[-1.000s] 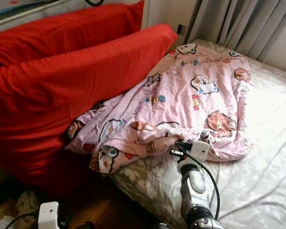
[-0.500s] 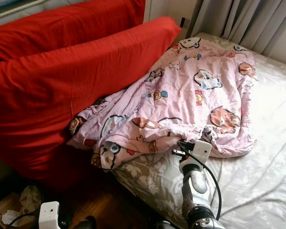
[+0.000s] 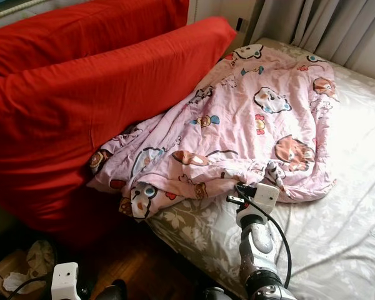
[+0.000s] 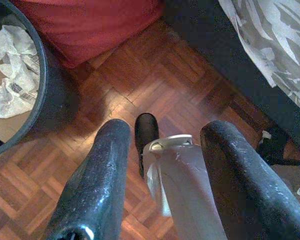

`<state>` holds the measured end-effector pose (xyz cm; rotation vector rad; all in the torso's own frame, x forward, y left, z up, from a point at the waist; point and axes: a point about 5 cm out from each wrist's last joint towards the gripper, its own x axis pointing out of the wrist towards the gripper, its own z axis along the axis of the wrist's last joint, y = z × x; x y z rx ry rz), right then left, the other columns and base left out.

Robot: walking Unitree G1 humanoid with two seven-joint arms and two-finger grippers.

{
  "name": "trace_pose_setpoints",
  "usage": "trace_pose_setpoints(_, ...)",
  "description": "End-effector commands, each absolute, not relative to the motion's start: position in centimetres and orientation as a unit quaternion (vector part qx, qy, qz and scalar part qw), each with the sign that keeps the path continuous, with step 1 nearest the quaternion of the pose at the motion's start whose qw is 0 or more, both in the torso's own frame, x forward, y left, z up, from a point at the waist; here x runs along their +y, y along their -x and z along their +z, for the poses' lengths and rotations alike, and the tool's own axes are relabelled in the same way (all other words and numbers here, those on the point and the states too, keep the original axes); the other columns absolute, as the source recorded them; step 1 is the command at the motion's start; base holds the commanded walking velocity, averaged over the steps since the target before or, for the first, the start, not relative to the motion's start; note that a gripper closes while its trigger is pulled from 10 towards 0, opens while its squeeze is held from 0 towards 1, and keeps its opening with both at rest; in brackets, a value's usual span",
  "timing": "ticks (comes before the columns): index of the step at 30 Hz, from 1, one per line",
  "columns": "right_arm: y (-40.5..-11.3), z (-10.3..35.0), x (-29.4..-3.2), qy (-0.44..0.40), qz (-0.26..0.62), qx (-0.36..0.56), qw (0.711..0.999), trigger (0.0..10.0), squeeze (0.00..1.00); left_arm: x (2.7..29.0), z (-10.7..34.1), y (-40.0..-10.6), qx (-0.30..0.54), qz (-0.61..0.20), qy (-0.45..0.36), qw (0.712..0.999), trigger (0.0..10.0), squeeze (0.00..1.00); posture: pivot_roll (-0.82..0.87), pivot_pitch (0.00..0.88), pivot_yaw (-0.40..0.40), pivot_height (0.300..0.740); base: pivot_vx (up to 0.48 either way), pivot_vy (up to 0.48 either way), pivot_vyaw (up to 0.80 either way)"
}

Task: Clean up the room

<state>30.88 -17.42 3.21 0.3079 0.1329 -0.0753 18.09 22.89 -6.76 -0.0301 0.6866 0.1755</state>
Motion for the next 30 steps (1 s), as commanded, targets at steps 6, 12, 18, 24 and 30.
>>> trace_pose_setpoints(6,-30.78,3.33,-18.74,-0.149,-0.057,0.059,0.985,10.0,0.0,22.82,-7.4,-16.92,0.356,0.087,0.016,0.93,10.0,0.0,0.14,0.176,-0.082,0.74,-0.308,0.0,0.0)
trace_pose_setpoints(12,-30.87,3.53,-19.16,-0.148,-0.063,0.055,0.985,10.0,0.0,22.85,-7.44,-16.8,0.357,0.087,0.016,0.93,10.0,0.0,0.14,0.17,-0.079,0.74,-0.305,0.0,0.0)
trace_pose_setpoints(18,-30.9,3.58,-19.15,-0.148,-0.062,0.053,0.986,10.0,0.0,22.88,-7.46,-16.73,0.357,0.086,0.015,0.93,10.0,0.0,0.14,0.165,-0.079,0.74,-0.306,0.0,0.0)
trace_pose_setpoints(24,-30.87,3.59,-18.87,-0.15,-0.059,0.05,0.986,10.0,0.0,22.86,-7.43,-16.8,0.357,0.084,0.015,0.93,10.0,0.0,0.14,0.157,-0.076,0.74,-0.308,0.0,0.0)
trace_pose_setpoints(30,-30.86,3.6,-18.85,-0.15,-0.059,0.05,0.986,10.0,0.0,22.86,-7.43,-16.82,0.356,0.084,0.015,0.93,10.0,0.0,0.14,0.156,-0.076,0.74,-0.311,0.0,0.0)
